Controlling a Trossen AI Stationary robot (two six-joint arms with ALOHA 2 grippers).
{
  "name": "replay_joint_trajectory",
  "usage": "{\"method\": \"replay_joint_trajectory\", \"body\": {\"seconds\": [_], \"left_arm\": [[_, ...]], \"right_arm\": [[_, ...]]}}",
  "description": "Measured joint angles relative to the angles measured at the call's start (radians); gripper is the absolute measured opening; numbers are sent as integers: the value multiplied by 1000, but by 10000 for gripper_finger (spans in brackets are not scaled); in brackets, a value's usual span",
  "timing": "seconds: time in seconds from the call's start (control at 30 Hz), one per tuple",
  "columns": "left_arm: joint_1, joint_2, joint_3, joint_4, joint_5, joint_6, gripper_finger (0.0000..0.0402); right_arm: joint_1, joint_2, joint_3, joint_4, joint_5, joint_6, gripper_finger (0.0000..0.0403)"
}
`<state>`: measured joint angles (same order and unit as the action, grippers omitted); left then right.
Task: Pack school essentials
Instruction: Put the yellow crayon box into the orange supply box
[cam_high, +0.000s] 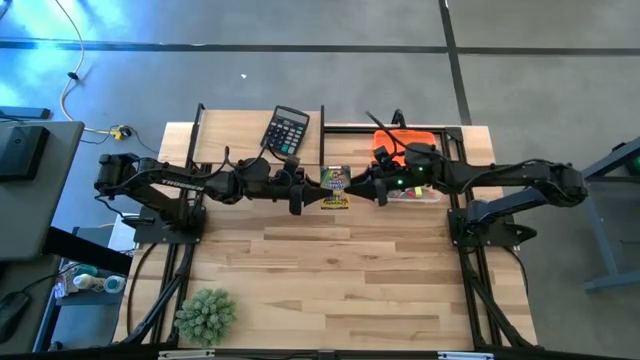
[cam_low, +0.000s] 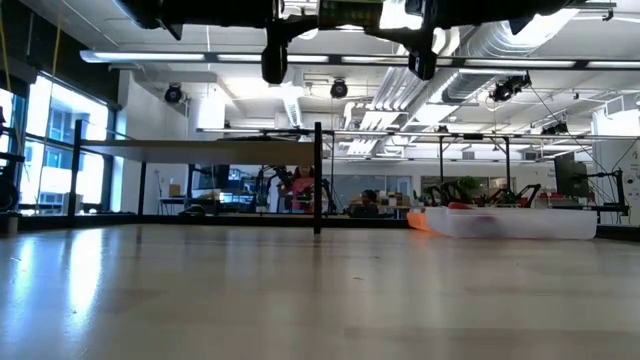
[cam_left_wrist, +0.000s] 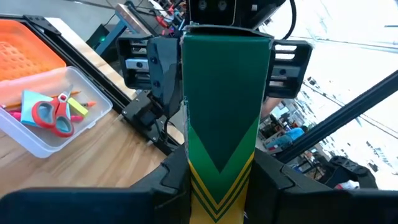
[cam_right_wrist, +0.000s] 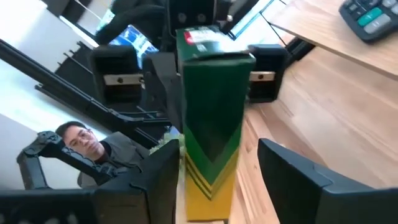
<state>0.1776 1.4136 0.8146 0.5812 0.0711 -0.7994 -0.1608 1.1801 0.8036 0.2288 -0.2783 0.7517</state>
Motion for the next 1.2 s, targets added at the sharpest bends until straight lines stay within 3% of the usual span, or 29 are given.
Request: {"method": "replay_joint_trajectory", "body": {"seconds": [0.53,0.9,1.2], "left_arm": [[13,0,0,-2,-5,18,94],[19,-1,1,-25,-4,19,96],[19,-1,1,-38,-4,181,147]], "right_arm": [[0,10,0,36,43,80,131],[0,10,0,33,44,86,102],[0,10,0,37,44,86,100]]}}
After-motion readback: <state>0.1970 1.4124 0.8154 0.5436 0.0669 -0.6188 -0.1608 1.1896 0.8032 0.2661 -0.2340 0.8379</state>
